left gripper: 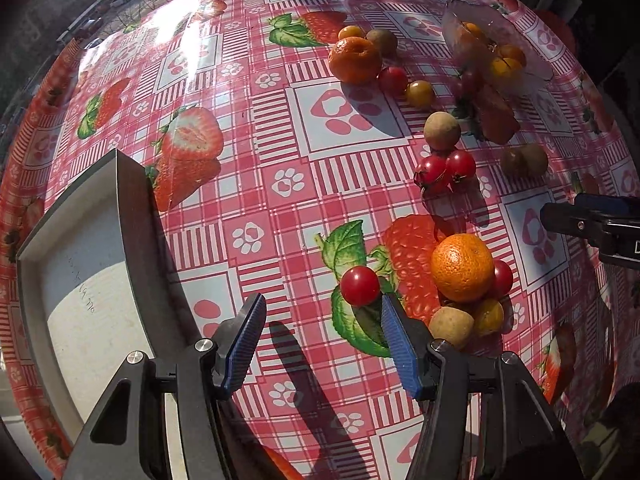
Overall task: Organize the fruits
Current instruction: 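Move both open grippers back to the fruit cluster, then grasp a brown round fruit with the right gripper while the left grasps a red cherry tomato, then lift and carry both held fruits over the white tray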
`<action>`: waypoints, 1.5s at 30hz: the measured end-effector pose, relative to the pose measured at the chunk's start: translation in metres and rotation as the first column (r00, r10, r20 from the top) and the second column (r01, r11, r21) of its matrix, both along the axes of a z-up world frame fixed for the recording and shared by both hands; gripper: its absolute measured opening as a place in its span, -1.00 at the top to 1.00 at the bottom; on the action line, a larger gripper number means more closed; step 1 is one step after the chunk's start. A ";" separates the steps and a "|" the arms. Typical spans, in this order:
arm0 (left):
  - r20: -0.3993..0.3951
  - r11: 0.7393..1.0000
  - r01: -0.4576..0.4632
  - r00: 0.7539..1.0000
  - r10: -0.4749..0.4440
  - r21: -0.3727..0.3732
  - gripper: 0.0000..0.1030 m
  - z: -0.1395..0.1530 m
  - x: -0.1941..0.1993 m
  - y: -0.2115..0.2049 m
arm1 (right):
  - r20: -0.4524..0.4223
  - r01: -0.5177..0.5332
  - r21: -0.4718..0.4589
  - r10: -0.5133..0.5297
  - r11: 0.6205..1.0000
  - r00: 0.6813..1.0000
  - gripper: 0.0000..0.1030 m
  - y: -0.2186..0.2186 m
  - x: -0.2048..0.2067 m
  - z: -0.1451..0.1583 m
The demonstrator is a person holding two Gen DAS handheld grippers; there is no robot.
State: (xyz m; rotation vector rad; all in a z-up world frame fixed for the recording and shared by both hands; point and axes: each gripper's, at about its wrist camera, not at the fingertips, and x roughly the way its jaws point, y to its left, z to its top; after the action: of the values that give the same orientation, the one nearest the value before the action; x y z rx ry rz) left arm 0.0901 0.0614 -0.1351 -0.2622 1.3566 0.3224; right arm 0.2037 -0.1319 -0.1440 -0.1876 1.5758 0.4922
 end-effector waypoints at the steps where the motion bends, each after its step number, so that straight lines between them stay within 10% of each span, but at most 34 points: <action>1: 0.000 1.000 -0.001 1.000 0.001 0.002 -0.17 -0.001 0.002 -0.001 | 0.002 -0.002 -0.001 0.002 1.000 1.000 -0.41 0.001 0.003 -0.003; 14: 0.022 1.000 -0.019 1.000 0.019 0.009 -0.11 -0.001 0.024 -0.008 | 0.079 -0.101 0.060 0.096 0.993 0.992 -0.24 0.033 0.033 -0.015; 20: 0.030 1.000 -0.017 0.999 0.017 -0.002 0.28 0.001 0.021 -0.009 | 0.101 -0.183 0.108 0.172 0.977 0.980 0.42 0.058 0.031 -0.004; 24: 0.034 0.999 -0.026 0.999 0.027 -0.020 0.54 0.002 0.016 -0.005 | 0.090 -0.187 0.120 0.177 0.975 0.980 0.42 0.060 0.024 -0.002; 45: 0.043 0.995 -0.052 0.997 0.056 -0.082 0.54 0.007 -0.008 0.002 | -0.066 0.037 0.201 -0.024 0.979 0.998 0.42 -0.014 -0.030 0.014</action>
State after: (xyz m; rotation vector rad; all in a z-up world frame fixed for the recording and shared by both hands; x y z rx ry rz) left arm 0.0816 0.0630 -0.1276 -0.3723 1.3208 0.3055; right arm 0.1736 -0.1457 -0.1297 0.0073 1.5766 0.6351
